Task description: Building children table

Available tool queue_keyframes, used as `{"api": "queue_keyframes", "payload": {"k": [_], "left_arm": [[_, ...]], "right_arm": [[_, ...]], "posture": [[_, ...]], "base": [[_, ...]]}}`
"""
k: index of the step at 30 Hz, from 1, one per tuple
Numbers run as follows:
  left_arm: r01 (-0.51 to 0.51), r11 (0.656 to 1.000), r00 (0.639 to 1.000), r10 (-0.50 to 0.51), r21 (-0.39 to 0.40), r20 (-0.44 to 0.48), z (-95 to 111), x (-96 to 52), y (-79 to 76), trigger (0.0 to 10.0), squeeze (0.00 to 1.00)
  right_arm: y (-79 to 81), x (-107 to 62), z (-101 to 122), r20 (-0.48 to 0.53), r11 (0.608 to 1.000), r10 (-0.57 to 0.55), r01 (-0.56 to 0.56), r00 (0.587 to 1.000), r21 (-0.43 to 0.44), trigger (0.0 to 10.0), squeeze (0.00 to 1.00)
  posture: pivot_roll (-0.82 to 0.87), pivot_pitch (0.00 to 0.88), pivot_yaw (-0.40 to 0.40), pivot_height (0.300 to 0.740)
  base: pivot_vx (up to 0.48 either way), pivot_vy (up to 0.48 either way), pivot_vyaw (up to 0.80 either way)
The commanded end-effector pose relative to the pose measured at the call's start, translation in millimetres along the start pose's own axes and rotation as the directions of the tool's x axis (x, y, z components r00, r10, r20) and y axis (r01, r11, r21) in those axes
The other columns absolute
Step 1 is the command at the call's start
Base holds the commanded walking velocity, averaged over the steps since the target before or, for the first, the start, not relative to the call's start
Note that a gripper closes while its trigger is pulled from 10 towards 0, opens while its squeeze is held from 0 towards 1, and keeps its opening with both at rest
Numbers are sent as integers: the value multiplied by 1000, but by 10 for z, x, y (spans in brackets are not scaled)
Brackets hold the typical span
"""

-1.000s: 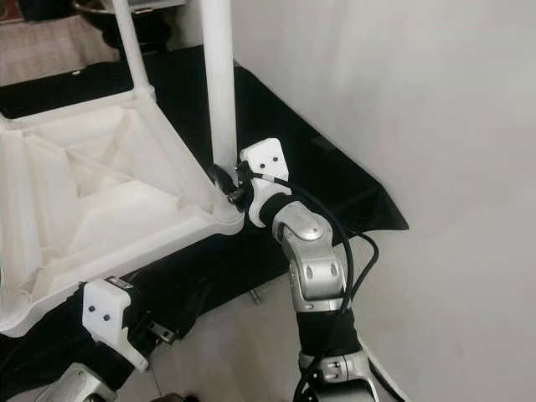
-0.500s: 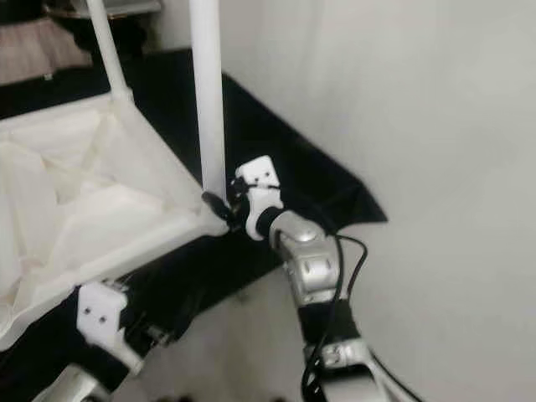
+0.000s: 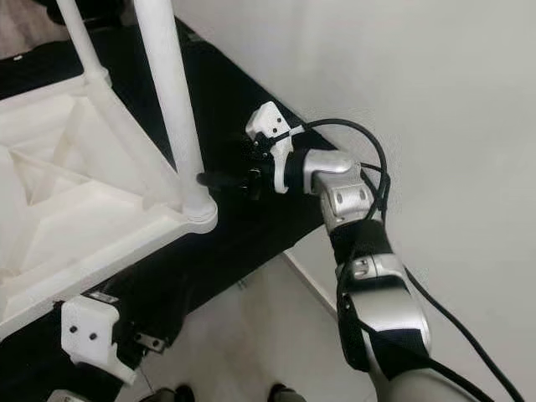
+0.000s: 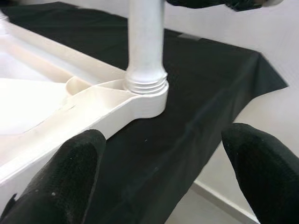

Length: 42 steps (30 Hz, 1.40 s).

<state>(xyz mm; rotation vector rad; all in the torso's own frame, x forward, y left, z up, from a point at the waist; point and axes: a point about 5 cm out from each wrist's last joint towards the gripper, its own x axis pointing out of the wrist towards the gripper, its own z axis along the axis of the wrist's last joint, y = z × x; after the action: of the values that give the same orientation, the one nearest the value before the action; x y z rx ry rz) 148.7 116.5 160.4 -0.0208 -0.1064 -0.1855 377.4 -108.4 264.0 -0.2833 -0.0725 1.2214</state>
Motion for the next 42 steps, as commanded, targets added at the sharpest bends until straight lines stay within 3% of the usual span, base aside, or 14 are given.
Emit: {"api": "queue_keyframes", "payload": {"k": [1,6,13,28,31,32,42], "left_arm": [[-18,1000,1000,18,2,-2,18,-36,-7,10000,0],[-19,1000,1000,19,10,-11,18,-53,-23,10000,0],[0,1000,1000,0,13,-27,30,-107,-86,10000,0],[37,999,999,-36,0,-31,39,-117,-140,10000,0],[30,1000,999,-31,-1,-30,45,-121,-143,10000,0],[25,1000,999,-25,-1,-29,47,-122,-144,10000,0],[16,1000,1000,-16,-10,-25,49,-113,-158,10000,0]], "right_arm": [[-16,61,26,-1,1000,-1,1,1000,-21,10000,0],[-53,165,90,57,1000,18,-19,998,10,10000,0],[93,300,64,87,975,221,-223,971,20,10000,0],[134,531,149,82,978,207,-206,975,-29,10000,0],[185,586,144,73,968,251,-248,965,-40,10000,0],[197,600,140,67,965,260,-257,963,-45,0,0],[115,475,102,64,981,189,-184,980,-67,0,0]], "posture": [[61,217,-27,740],[66,226,-26,740],[84,248,-24,740],[92,271,-30,740],[83,272,-34,740],[70,274,-40,740],[45,277,-45,740]], "base": [[0,0,0],[0,0,0],[0,0,0],[0,0,0],[0,0,0],[0,0,0],[0,0,0]]}}
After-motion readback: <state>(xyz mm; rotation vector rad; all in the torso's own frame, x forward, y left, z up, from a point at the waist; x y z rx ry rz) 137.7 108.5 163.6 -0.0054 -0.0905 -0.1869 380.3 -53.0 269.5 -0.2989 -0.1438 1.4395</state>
